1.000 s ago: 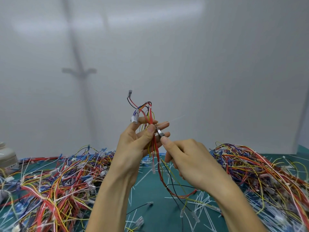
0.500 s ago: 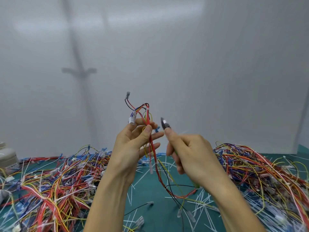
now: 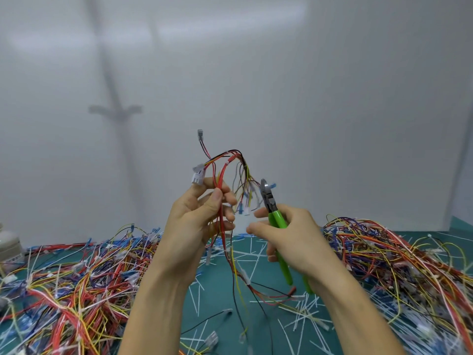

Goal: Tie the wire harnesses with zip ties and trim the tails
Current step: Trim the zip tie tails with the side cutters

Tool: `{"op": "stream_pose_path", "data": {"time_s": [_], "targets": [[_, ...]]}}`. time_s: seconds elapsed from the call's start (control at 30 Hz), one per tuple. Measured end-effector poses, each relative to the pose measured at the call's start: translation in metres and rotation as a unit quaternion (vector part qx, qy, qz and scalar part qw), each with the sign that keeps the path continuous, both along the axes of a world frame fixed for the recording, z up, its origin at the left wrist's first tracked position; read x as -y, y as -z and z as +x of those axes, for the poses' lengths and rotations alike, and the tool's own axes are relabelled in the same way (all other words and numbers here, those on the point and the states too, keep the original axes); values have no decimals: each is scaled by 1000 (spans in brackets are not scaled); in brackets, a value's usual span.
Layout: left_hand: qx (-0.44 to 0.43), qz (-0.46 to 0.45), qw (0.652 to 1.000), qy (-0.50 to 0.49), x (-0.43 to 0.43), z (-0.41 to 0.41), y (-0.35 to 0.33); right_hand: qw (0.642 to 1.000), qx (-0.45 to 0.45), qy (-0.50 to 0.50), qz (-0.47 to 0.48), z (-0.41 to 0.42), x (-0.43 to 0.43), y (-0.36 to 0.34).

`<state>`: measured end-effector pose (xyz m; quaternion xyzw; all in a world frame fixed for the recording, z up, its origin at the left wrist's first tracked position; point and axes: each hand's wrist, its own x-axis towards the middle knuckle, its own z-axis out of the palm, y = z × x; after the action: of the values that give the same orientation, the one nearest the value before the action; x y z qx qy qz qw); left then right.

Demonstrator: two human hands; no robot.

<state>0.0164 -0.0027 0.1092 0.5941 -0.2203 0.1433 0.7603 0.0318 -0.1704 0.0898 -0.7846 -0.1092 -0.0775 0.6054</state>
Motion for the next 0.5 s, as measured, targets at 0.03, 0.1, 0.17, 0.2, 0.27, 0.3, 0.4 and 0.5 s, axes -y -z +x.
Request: {"op": "stream_pose_path", "data": {"time_s": [0.03, 0.1, 0.17, 0.2, 0.27, 0.3, 0.4, 0.5], "targets": [[3, -2, 1000, 13, 0, 0, -1, 1000, 9, -13, 11, -2, -2, -1], [5, -9, 999, 45, 2, -1, -2, 998, 26, -41, 28, -5, -6, -3], [5, -20, 997, 70, 5, -1, -3, 997, 40, -58, 30, -7, -10, -5], [6, -25, 997, 78, 6, -1, -3, 996, 48, -63, 29, -8, -11, -5], [5, -31, 996, 86, 7, -2, -3, 995, 62, -68, 48, -9, -14, -5], [2, -34, 996, 86, 6, -2, -3, 993, 64, -70, 64, -10, -14, -5], [-16, -41, 996, 76, 4, -2, -3, 989, 67, -79, 104, -11, -13, -7], [-28, -41, 997, 55, 5, -2, -4, 986, 82, -82, 119, -11, -11, -9]]}}
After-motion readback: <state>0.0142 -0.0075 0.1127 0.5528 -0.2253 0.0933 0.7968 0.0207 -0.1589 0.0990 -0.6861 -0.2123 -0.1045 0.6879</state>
